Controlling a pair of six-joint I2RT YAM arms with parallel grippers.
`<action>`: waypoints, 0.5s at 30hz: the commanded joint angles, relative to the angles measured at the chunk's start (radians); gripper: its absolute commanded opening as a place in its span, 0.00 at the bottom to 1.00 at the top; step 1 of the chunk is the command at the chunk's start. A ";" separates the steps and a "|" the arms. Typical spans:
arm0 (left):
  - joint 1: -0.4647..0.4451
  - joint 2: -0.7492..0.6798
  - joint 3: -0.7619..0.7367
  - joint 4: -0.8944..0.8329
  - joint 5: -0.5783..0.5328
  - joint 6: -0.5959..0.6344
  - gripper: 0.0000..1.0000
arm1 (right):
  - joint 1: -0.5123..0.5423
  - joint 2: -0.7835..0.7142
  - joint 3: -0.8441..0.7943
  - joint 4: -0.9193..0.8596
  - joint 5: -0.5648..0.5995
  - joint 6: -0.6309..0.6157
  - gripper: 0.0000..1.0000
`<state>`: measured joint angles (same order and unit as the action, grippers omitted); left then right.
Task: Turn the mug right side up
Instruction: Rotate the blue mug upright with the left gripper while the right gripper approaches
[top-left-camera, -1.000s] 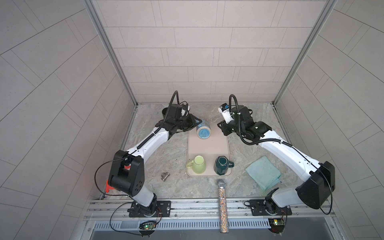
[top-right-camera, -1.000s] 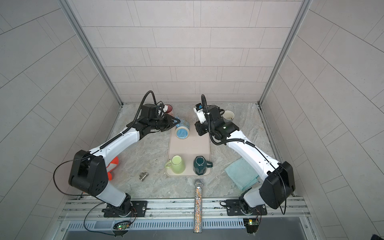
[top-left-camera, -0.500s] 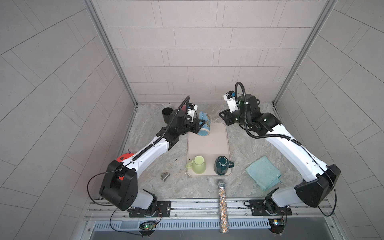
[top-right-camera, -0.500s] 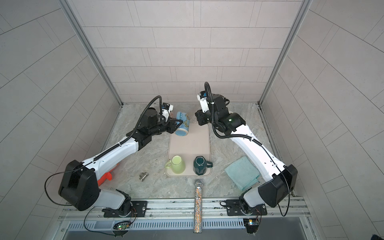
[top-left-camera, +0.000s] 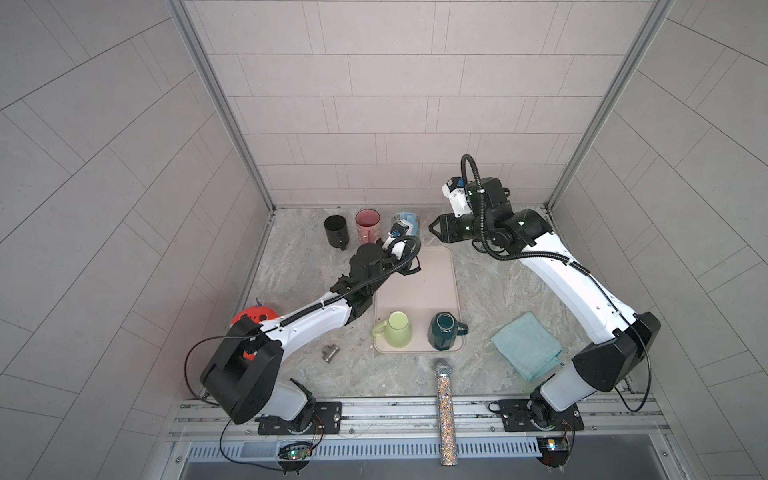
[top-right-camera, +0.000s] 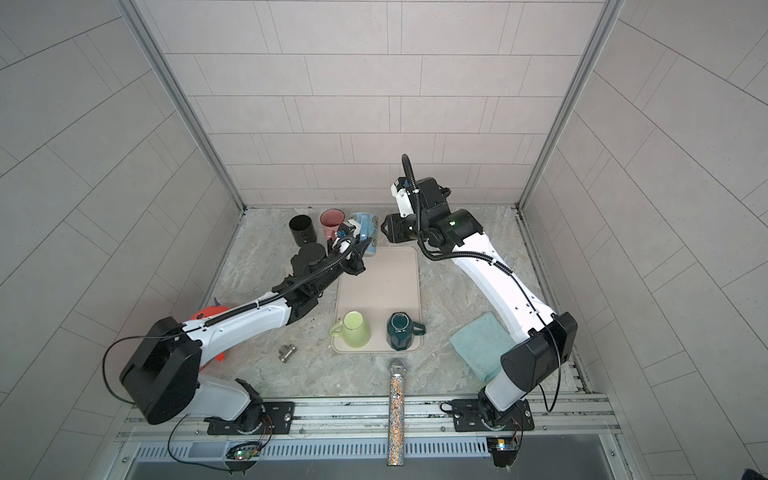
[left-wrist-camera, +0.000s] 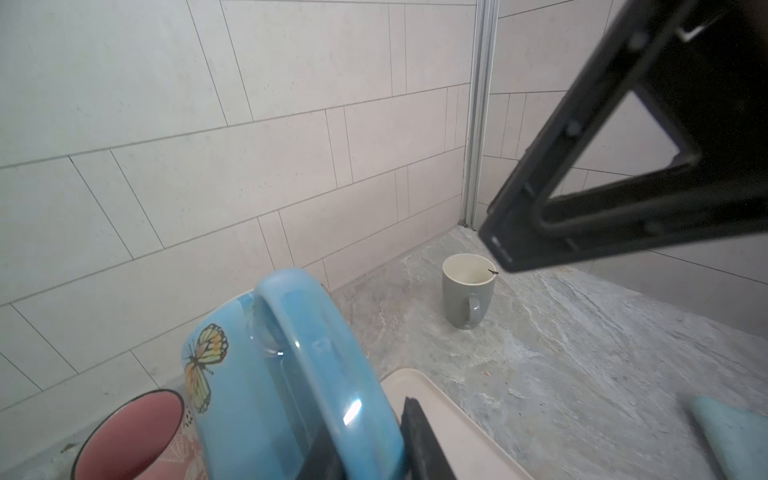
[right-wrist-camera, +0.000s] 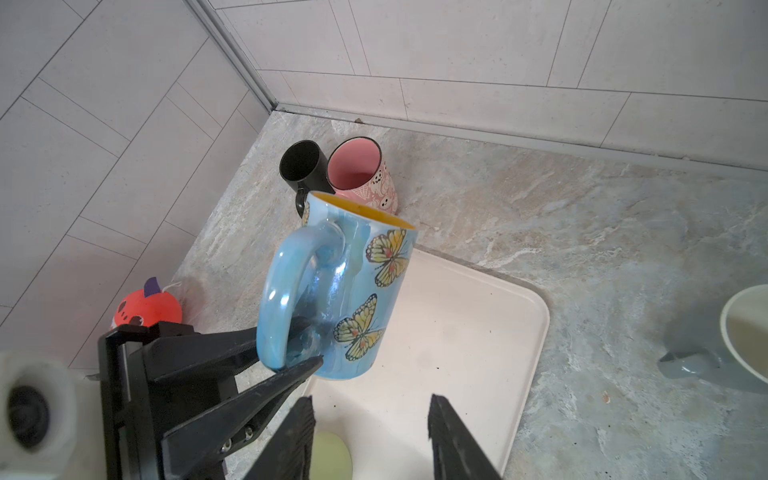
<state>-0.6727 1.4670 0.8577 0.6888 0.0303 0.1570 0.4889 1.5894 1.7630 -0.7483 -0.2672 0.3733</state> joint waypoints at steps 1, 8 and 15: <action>-0.041 0.024 0.016 0.321 -0.101 0.160 0.00 | 0.004 0.019 0.047 -0.019 0.001 0.027 0.49; -0.098 0.091 0.022 0.420 -0.194 0.269 0.00 | 0.005 0.043 0.086 -0.011 0.042 0.045 0.52; -0.132 0.137 0.025 0.525 -0.267 0.356 0.00 | 0.009 0.082 0.099 -0.016 0.017 0.059 0.53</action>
<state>-0.7944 1.6142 0.8577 0.9737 -0.1814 0.4290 0.4915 1.6497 1.8484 -0.7547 -0.2481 0.4156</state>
